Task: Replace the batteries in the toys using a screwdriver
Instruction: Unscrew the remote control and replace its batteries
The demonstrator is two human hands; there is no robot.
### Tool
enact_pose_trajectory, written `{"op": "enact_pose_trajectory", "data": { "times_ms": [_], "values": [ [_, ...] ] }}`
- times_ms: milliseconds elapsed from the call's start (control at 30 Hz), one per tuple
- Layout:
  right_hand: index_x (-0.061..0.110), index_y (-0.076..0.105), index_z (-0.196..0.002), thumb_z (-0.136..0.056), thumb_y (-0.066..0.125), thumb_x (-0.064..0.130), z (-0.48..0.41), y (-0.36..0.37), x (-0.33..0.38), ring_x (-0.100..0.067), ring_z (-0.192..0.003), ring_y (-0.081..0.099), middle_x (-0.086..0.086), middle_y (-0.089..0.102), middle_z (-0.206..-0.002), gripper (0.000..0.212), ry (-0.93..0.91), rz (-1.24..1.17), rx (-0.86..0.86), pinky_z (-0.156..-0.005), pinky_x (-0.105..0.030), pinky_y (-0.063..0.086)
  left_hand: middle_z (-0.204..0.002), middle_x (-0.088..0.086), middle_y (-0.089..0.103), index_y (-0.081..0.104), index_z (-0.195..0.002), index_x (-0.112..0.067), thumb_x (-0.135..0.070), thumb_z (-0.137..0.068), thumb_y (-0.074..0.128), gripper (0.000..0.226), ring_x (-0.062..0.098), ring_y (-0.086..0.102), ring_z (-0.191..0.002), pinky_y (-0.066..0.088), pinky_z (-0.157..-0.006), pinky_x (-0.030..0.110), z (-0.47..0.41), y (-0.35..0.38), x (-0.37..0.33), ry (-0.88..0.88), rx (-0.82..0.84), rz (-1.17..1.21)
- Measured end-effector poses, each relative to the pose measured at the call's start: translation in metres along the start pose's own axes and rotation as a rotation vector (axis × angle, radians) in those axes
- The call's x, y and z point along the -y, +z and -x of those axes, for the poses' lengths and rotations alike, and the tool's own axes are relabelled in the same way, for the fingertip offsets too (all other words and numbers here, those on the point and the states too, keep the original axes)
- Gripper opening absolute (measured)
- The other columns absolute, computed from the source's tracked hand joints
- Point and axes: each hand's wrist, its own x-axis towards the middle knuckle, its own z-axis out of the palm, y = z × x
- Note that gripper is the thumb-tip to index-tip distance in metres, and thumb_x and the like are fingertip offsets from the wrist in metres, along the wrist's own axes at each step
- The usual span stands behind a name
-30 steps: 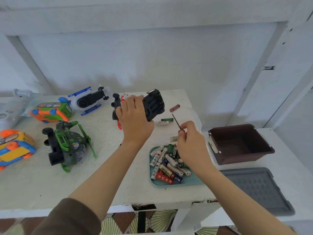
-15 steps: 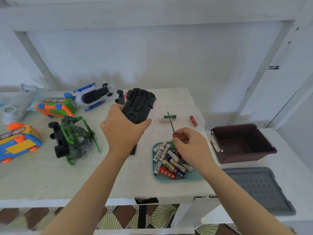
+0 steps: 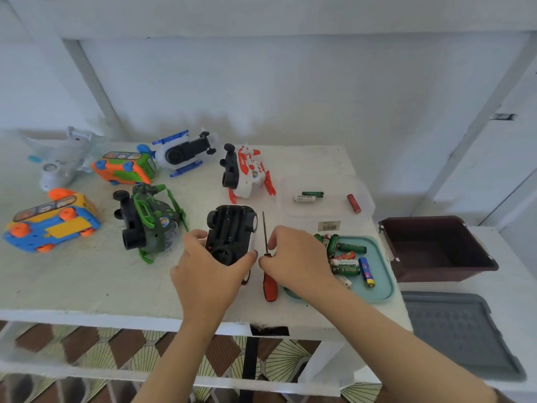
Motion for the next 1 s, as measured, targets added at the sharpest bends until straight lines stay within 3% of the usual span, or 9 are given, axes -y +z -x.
{"op": "enact_pose_trajectory", "data": {
  "times_ms": [133,267,400,533,600,667,767,867,1000],
  "values": [
    [0.015,0.059,-0.103,-0.089,0.058,0.033,-0.004,0.004,0.0,-0.02,-0.094,0.058,-0.001,0.064,-0.101,0.023,-0.004,0.064,-0.01,-0.068,-0.027,0.038,-0.095,-0.006,0.062,0.04,-0.118,-0.02,-0.07,-0.056,0.064,0.083,0.025,0.065,-0.089,0.041,-0.083,0.039,0.008,0.003,0.008,0.028,0.006,-0.052],
    [0.019,0.064,-0.102,-0.092,0.055,0.032,-0.007,-0.005,-0.009,-0.017,-0.095,0.059,0.003,0.064,-0.097,0.018,-0.043,-0.05,0.025,-0.074,-0.028,0.043,-0.106,-0.006,0.058,0.042,-0.128,-0.017,-0.072,-0.063,0.063,0.088,0.022,0.06,-0.098,0.027,-0.082,0.033,0.014,0.002,0.01,0.097,0.033,-0.083],
    [0.024,0.066,-0.098,-0.093,0.051,0.018,-0.01,-0.034,-0.025,-0.002,-0.074,0.053,0.011,0.058,-0.091,0.018,-0.101,-0.094,0.086,-0.067,-0.021,0.043,-0.112,-0.006,0.054,0.04,-0.133,-0.021,-0.065,-0.067,0.06,0.082,0.019,0.06,-0.101,0.051,-0.084,0.041,0.013,0.003,0.016,0.124,0.15,0.094],
    [0.028,0.065,-0.089,-0.087,0.056,0.017,-0.006,-0.05,-0.039,-0.003,-0.077,0.053,0.012,0.059,-0.09,0.015,-0.104,-0.009,0.19,-0.072,-0.026,0.047,-0.128,-0.003,0.047,0.032,-0.139,-0.029,-0.065,-0.064,0.061,0.088,0.016,0.055,-0.109,0.053,-0.088,0.041,0.011,0.003,0.027,0.124,0.276,0.277],
    [0.03,0.063,-0.087,-0.085,0.06,0.022,0.001,-0.052,-0.042,-0.001,-0.074,0.049,0.015,0.055,-0.086,0.009,-0.126,0.02,0.246,-0.068,-0.024,0.043,-0.14,-0.007,0.038,0.027,-0.144,-0.031,-0.063,-0.062,0.064,0.095,0.01,0.046,-0.123,0.047,-0.096,0.031,0.01,0.002,0.033,0.129,0.355,0.35],
    [0.033,0.061,-0.091,-0.084,0.063,0.029,0.01,-0.049,-0.041,-0.003,-0.078,0.048,0.016,0.05,-0.087,0.008,-0.162,0.09,0.268,-0.067,-0.024,0.04,-0.149,-0.015,0.027,0.016,-0.148,-0.039,-0.055,-0.061,0.069,0.103,-0.005,0.028,-0.137,0.036,-0.099,0.013,0.009,-0.002,0.036,0.137,0.464,0.451],
    [0.032,0.063,-0.101,-0.081,0.066,0.039,0.021,-0.038,-0.04,-0.012,-0.089,0.049,0.008,0.048,-0.096,0.022,-0.2,0.204,0.238,-0.071,-0.027,0.038,-0.144,-0.035,0.021,0.005,-0.149,-0.038,-0.026,-0.064,0.076,0.111,-0.033,0.022,-0.123,0.033,-0.087,-0.004,0.012,-0.008,0.032,0.185,0.553,0.538],
    [0.027,0.062,-0.102,-0.082,0.065,0.04,0.025,-0.025,-0.038,-0.01,-0.089,0.043,0.008,0.043,-0.095,0.024,-0.244,0.222,0.201,-0.067,-0.025,0.033,-0.128,-0.056,0.034,0.005,-0.149,-0.031,-0.011,-0.067,0.073,0.108,-0.029,0.039,-0.115,0.037,-0.085,-0.002,0.016,-0.008,0.03,0.241,0.577,0.546],
    [0.023,0.061,-0.095,-0.086,0.061,0.033,0.025,-0.019,-0.038,-0.01,-0.088,0.042,0.008,0.043,-0.094,0.013,-0.266,0.22,0.136,-0.065,-0.024,0.031,-0.132,-0.048,0.039,0.005,-0.151,-0.036,-0.016,-0.069,0.077,0.111,-0.014,0.045,-0.124,0.04,-0.09,0.003,0.016,-0.005,0.036,0.267,0.553,0.514]
  ]
}}
